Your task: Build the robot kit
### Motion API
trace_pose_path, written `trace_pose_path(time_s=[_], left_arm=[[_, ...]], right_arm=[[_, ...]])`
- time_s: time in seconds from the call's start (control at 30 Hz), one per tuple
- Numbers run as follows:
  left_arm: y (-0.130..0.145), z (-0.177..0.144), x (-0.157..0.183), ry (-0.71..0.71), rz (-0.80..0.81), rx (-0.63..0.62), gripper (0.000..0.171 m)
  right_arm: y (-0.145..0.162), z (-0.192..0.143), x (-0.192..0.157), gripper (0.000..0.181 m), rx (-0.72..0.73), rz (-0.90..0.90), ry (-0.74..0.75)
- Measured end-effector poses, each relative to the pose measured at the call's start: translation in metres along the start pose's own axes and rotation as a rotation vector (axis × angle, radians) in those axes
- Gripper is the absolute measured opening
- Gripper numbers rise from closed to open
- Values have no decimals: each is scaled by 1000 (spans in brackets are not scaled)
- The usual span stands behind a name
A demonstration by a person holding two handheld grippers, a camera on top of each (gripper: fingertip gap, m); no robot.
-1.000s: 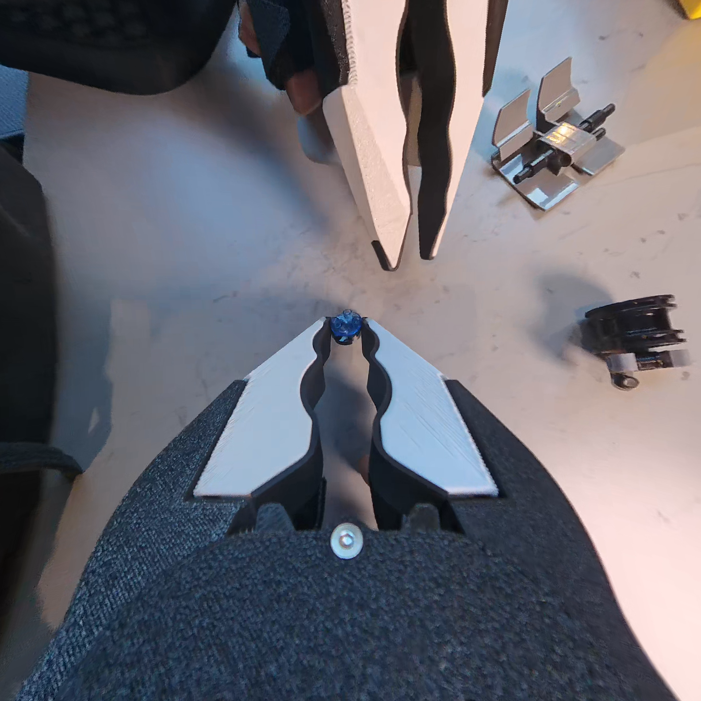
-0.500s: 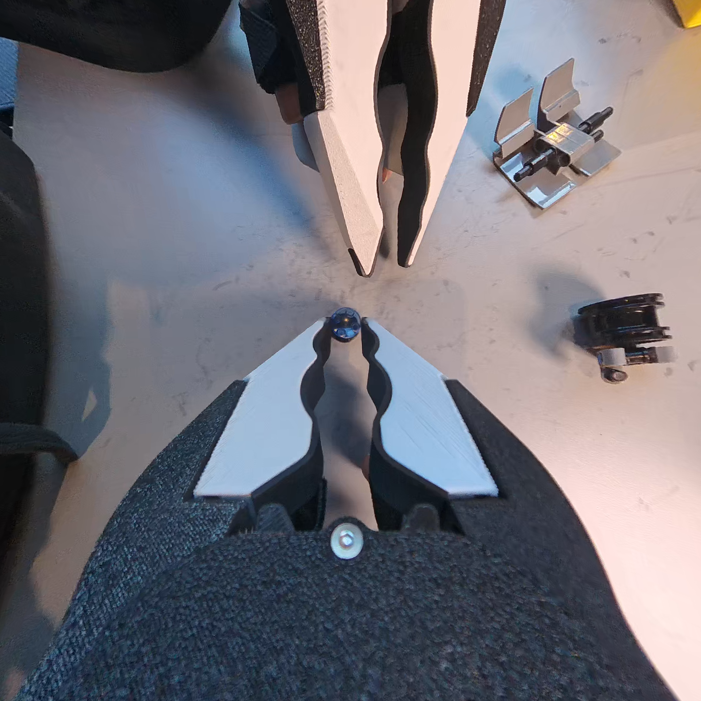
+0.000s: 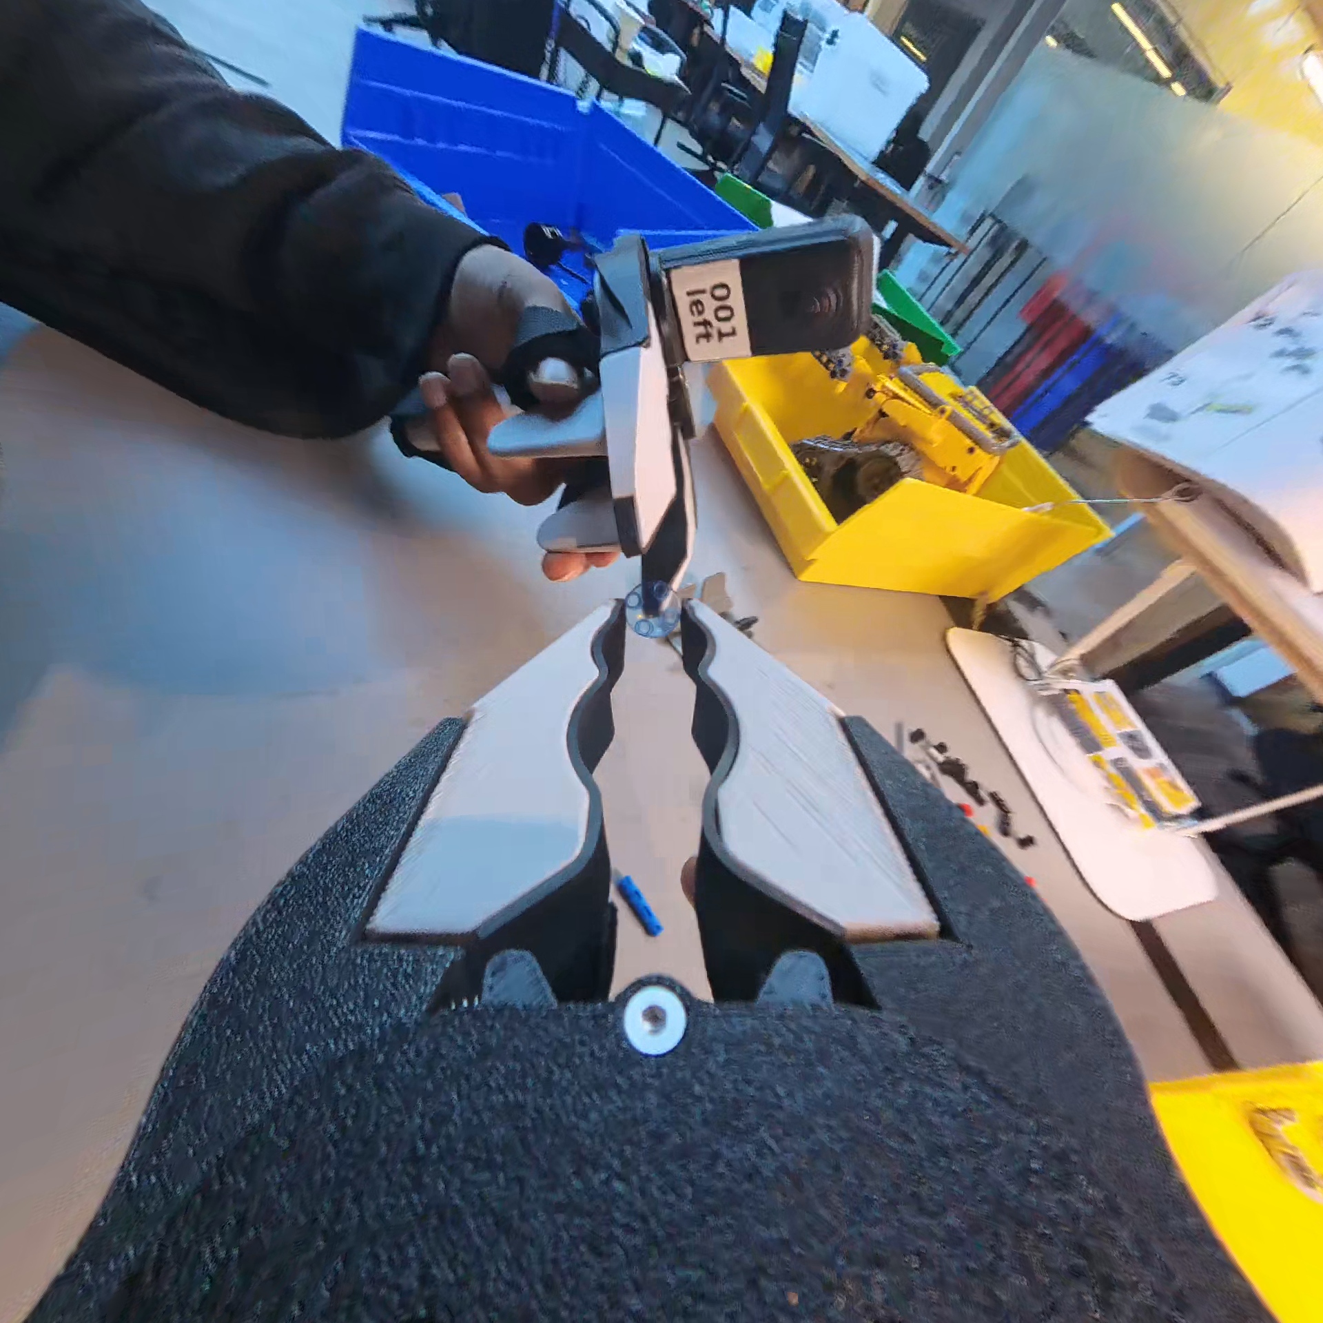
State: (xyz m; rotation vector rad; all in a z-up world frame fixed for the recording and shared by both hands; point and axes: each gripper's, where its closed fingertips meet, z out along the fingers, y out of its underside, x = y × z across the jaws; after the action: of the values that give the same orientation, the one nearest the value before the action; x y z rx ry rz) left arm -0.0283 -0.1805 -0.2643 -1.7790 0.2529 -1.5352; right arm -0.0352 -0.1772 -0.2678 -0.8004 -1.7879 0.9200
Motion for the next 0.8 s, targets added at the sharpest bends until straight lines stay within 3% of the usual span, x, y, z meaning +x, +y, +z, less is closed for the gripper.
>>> trace_pose_path(time_s=[0.23,0.3,0.4,0.57,0.67,0.8], left_arm=[[4,8,-6,-203,328,-55,5],[4,9,-2,-268,570,-76,4],[2,11,5,-433,1025,-107,4],[-4,8,-12,-815,1649,-234,4],[-3,11,-17,-901,1859,-297,4],[0,15,-16,-909,1931,-314,4]], right_arm=[[-1,1,-3,14,-33,-109,39],[-4,-3,-7,16,3,13,-33],[-6,-14,-6,20,78,359,-185],[-2,-15,-3,28,129,865,-357],[0,-10,-5,28,126,937,-367],[6,-4,-9,21,87,913,-345]])
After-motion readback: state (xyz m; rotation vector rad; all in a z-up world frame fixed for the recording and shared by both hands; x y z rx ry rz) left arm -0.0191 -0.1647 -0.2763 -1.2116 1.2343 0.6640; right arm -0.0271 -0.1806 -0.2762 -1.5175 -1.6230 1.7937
